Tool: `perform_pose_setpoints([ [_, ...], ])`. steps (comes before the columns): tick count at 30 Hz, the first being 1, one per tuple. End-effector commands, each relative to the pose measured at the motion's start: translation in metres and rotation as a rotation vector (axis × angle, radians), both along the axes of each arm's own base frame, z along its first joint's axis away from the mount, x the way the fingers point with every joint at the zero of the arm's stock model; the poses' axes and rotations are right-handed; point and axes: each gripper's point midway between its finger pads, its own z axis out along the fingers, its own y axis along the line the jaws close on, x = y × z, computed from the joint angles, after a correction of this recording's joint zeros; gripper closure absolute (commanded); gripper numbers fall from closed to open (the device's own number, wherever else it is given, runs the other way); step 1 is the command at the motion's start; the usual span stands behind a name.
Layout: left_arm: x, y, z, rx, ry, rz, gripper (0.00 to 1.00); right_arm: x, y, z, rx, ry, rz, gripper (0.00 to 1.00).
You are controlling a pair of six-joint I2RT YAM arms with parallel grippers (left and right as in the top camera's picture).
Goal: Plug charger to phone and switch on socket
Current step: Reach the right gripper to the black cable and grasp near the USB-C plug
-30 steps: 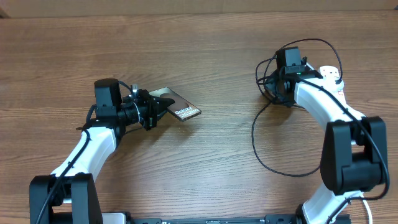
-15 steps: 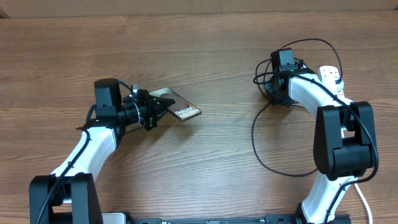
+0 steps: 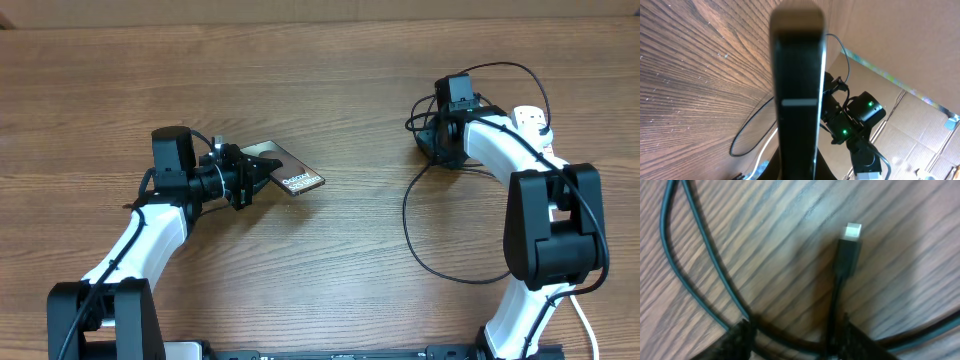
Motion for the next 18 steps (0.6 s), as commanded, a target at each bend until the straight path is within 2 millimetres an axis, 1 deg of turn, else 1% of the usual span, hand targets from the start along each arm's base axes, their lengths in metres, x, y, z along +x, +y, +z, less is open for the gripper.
perform_pose_setpoints([
  [1, 0.000, -0.006, 0.019, -0.027, -0.067, -0.050, 0.96, -0.030, 0.009, -0.038, 0.048, 0.135, 0.015, 0.52],
  [3, 0.000, -0.007, 0.019, -0.027, -0.067, -0.051, 0.96, -0.030, 0.004, -0.037, 0.017, 0.133, 0.029, 0.81],
  [4, 0.000, -0.007, 0.019, -0.027, -0.067, -0.051, 0.96, -0.030, 0.001, -0.038, 0.002, 0.132, 0.025, 0.89],
  [6, 0.000, -0.007, 0.019, -0.027, -0.067, -0.051, 0.96, -0.030, 0.001, -0.038, 0.001, 0.132, 0.021, 0.95],
  [11, 0.000, -0.007, 0.019, -0.027, -0.067, -0.051, 0.96, -0.030, 0.001, -0.037, 0.008, 0.134, -0.008, 0.96],
  [14, -0.001, -0.007, 0.020, -0.030, -0.067, -0.054, 0.96, -0.025, 0.000, -0.029, 0.012, 0.128, 0.014, 0.96],
  [16, -0.002, -0.008, 0.022, -0.037, -0.079, -0.071, 0.96, -0.018, 0.001, -0.017, 0.021, 0.117, 0.051, 0.96],
  [17, -0.003, -0.009, 0.023, -0.033, -0.101, -0.085, 0.96, -0.010, 0.002, 0.002, 0.034, 0.097, 0.096, 0.96],
  [18, -0.003, -0.010, 0.025, -0.031, -0.124, -0.097, 0.96, -0.005, 0.003, 0.015, 0.040, 0.081, 0.125, 0.96],
])
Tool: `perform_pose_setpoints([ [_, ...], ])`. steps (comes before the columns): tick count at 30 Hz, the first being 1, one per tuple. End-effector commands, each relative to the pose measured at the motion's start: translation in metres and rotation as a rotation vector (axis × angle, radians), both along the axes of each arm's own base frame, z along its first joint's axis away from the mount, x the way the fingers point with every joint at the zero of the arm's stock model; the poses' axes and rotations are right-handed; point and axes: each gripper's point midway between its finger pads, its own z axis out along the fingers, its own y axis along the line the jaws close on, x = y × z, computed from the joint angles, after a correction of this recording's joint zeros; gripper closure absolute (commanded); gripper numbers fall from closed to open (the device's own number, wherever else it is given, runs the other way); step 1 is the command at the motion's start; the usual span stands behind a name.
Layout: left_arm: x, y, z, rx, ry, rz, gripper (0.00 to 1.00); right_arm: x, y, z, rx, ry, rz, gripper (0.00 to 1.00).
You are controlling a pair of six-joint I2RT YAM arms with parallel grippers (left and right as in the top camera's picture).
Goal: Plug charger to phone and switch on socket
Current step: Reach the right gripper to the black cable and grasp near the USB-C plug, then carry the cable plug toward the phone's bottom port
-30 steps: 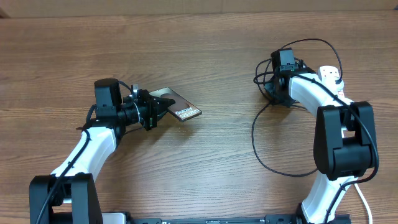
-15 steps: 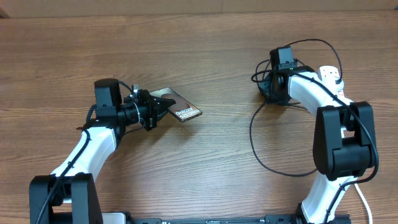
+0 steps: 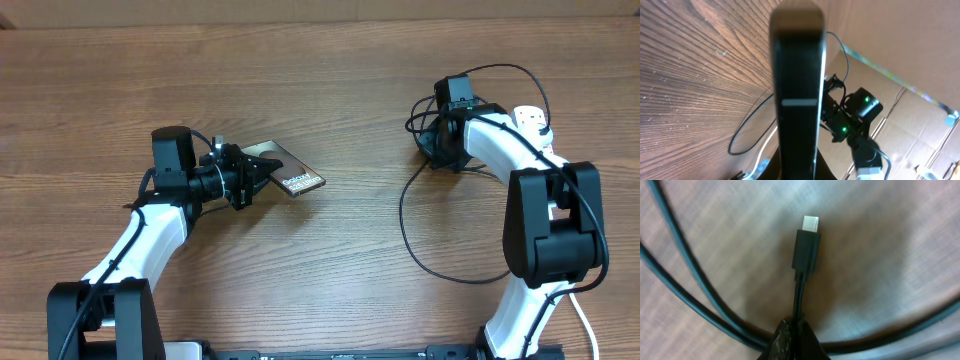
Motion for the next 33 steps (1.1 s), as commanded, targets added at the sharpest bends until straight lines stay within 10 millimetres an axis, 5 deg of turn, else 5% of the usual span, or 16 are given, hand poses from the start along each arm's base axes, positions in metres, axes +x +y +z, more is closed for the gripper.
perform_pose_setpoints([
  [1, 0.000, -0.009, 0.026, -0.028, -0.145, -0.093, 0.96, 0.013, 0.004, 0.028, 0.041, -0.024, 0.111, 0.96],
  [6, 0.010, -0.013, 0.054, -0.046, -0.331, -0.136, 0.96, 0.018, 0.012, 0.100, 0.061, -0.133, 0.229, 0.96],
  [9, 0.016, -0.013, 0.065, -0.043, -0.367, -0.138, 0.96, 0.001, 0.018, 0.148, 0.079, -0.202, 0.311, 0.96],
  [13, 0.024, -0.014, 0.071, -0.049, -0.387, -0.152, 0.96, -0.036, 0.036, 0.181, 0.133, -0.211, 0.466, 0.96],
  [23, 0.037, -0.048, 0.087, -0.284, -0.514, -0.533, 0.96, -0.138, 0.114, 0.202, 0.385, -0.115, 0.929, 0.96],
  [29, 0.044, -0.067, 0.071, -0.316, -0.505, -0.604, 0.96, -0.202, 0.146, 0.189, 0.440, -0.087, 1.069, 0.96],
  [33, 0.043, -0.073, 0.074, -0.303, -0.562, -0.622, 0.96, -0.217, 0.163, 0.172, 0.465, -0.147, 1.058, 0.96],
])
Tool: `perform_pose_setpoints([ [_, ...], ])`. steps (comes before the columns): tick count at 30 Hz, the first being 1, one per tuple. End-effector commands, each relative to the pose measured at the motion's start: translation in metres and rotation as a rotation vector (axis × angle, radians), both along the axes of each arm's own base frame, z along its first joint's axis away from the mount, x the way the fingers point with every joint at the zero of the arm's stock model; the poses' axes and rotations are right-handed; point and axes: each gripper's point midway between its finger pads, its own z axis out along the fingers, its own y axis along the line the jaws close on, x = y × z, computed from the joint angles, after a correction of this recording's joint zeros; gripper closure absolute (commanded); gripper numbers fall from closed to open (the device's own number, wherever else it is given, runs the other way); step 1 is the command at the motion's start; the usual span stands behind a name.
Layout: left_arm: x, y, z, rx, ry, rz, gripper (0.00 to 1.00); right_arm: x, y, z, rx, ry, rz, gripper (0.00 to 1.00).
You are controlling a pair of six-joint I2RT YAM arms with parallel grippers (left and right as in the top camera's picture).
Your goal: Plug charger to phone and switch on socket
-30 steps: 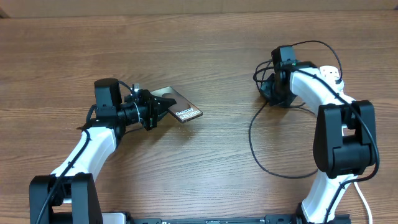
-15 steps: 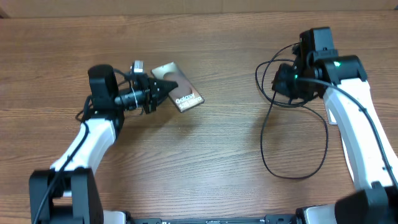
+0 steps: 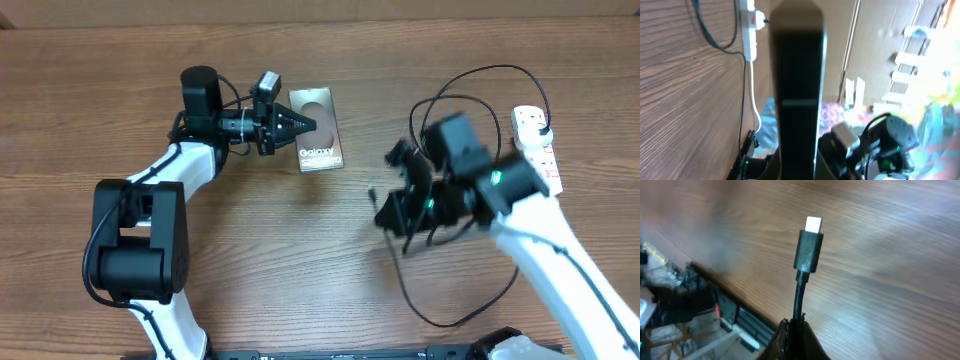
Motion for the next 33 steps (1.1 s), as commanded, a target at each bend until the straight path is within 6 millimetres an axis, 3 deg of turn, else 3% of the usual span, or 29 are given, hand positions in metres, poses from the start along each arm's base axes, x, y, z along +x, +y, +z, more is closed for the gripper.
perform_pose_setpoints([
  [1, -0.005, -0.006, 0.021, -0.029, -0.115, -0.066, 0.96, -0.017, 0.017, -0.009, 0.068, -0.009, -0.012, 0.96],
  [9, -0.001, -0.016, 0.018, -0.009, -0.119, -0.034, 0.96, -0.011, 0.058, -0.019, 0.087, -0.184, 0.063, 0.96],
  [17, -0.001, -0.018, 0.018, -0.009, -0.142, -0.037, 0.96, 0.015, 0.060, -0.015, 0.038, -0.242, -0.183, 0.96],
  [25, -0.002, -0.018, 0.018, -0.011, -0.141, -0.043, 0.96, 0.026, 0.069, -0.003, 0.095, -0.291, -0.202, 0.96],
  [33, -0.006, -0.018, 0.019, -0.021, -0.139, -0.067, 0.96, 0.029, 0.069, -0.010, 0.074, -0.282, -0.205, 0.96],
])
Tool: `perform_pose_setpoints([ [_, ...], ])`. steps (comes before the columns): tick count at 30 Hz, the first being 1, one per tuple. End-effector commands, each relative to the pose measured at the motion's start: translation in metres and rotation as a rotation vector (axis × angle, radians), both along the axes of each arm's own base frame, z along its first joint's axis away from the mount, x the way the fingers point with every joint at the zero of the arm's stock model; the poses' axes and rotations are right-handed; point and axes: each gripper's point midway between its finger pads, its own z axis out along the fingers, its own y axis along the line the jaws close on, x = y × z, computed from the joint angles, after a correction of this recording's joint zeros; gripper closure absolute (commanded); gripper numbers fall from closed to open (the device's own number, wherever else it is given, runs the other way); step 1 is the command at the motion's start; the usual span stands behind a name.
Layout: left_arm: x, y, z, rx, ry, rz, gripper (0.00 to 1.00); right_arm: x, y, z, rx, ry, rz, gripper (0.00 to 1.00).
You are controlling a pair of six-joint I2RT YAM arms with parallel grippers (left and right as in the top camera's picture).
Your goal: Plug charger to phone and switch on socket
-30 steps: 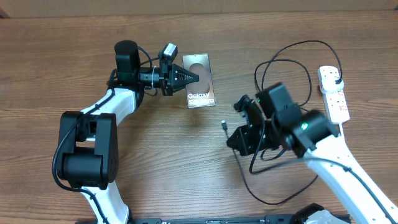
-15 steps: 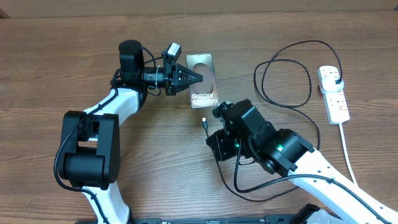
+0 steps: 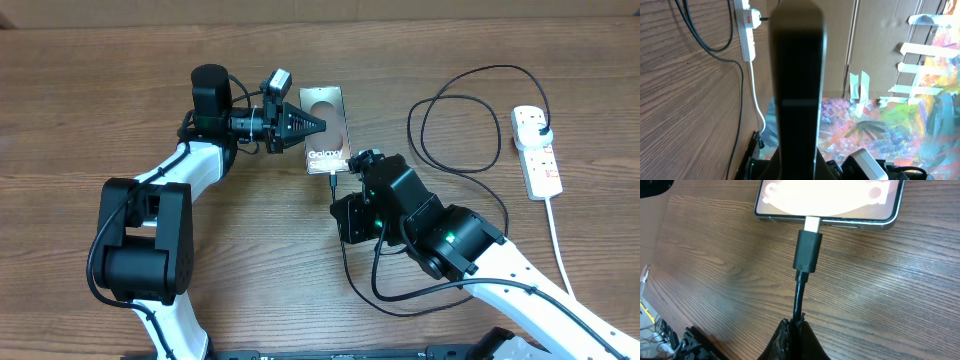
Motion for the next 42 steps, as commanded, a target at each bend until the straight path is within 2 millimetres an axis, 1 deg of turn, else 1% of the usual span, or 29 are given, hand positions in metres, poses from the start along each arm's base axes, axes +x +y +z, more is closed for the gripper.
perform_pose_setpoints([
  [1, -0.0033, -0.0032, 0.0152, -0.020, -0.077, -0.044, 0.96, 0.0026, 0.0004, -0.0042, -0.012, 0.002, -0.013, 0.96],
  [6, -0.0020, -0.0033, 0.0149, -0.018, -0.078, -0.036, 0.96, -0.0015, 0.0041, -0.0033, 0.006, 0.018, 0.009, 0.96],
  [16, -0.0009, -0.0034, 0.0145, -0.015, -0.078, -0.030, 0.96, -0.0030, 0.0041, -0.0039, 0.006, 0.025, 0.013, 0.96],
  [42, -0.0020, -0.0038, 0.0148, -0.016, -0.063, -0.035, 0.96, -0.0004, 0.0061, -0.0012, 0.017, 0.011, 0.013, 0.96],
])
